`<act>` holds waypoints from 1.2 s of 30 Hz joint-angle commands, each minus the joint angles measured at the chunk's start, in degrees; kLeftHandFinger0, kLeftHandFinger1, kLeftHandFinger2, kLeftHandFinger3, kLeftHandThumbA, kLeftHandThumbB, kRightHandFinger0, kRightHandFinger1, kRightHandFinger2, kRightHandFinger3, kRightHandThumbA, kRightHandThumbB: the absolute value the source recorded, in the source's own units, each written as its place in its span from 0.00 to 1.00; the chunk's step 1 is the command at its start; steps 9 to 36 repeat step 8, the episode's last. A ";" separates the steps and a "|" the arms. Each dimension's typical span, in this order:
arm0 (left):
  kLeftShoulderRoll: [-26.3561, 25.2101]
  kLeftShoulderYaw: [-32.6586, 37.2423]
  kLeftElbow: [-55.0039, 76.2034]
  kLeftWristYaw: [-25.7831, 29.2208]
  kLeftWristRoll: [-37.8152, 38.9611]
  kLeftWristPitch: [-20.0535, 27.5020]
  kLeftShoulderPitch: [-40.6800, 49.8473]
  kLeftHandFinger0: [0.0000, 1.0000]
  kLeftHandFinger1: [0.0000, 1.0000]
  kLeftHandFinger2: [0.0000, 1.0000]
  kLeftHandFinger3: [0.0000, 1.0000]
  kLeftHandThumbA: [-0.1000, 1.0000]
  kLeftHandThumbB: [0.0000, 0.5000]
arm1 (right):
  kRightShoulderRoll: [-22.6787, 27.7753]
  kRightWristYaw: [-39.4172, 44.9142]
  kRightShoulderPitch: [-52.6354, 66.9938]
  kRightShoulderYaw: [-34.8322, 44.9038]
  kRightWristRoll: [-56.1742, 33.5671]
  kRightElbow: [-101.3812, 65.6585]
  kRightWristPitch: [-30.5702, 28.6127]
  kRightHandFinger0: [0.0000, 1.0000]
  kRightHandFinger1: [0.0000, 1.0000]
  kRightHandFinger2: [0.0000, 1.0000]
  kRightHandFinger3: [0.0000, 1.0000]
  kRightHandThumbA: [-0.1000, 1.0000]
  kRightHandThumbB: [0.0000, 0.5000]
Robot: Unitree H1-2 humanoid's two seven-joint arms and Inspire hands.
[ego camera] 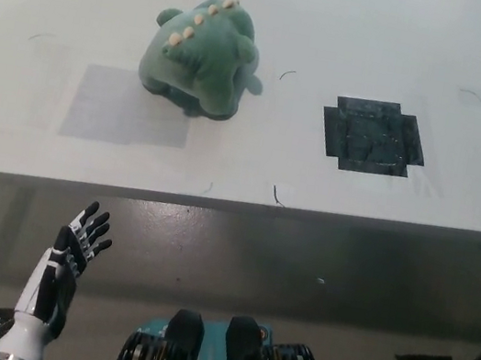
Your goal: Use both hands to pick up a dinasour on the right side and move it to the left side
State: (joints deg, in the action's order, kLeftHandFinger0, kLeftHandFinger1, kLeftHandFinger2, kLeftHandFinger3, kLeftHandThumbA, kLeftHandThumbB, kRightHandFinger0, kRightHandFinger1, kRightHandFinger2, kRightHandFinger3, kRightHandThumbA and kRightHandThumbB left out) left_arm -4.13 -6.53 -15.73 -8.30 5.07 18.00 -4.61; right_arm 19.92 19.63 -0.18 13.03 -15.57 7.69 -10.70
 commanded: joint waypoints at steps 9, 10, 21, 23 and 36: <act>-0.75 -1.05 1.21 1.73 0.54 3.12 -0.26 1.00 1.00 1.00 1.00 1.00 0.77 | 0.20 -0.39 -1.67 0.43 -1.02 -1.62 -3.12 1.00 1.00 1.00 1.00 1.00 0.35; -0.75 -1.05 1.21 1.73 0.54 3.12 -0.26 1.00 1.00 1.00 1.00 1.00 0.77 | 0.20 -0.39 -1.67 0.43 -1.02 -1.62 -3.12 1.00 1.00 1.00 1.00 1.00 0.35; -0.75 -1.05 1.21 1.73 0.54 3.12 -0.26 1.00 1.00 1.00 1.00 1.00 0.77 | 0.20 -0.39 -1.67 0.43 -1.02 -1.62 -3.12 1.00 1.00 1.00 1.00 1.00 0.35; -0.75 -1.05 1.21 1.73 0.54 3.12 -0.26 1.00 1.00 1.00 1.00 1.00 0.77 | 0.20 -0.39 -1.67 0.43 -1.02 -1.62 -3.12 1.00 1.00 1.00 1.00 1.00 0.35; -0.75 -1.05 1.21 1.73 0.54 3.12 -0.26 1.00 1.00 1.00 1.00 1.00 0.77 | 0.20 -0.39 -1.67 0.43 -1.02 -1.62 -3.12 1.00 1.00 1.00 1.00 1.00 0.35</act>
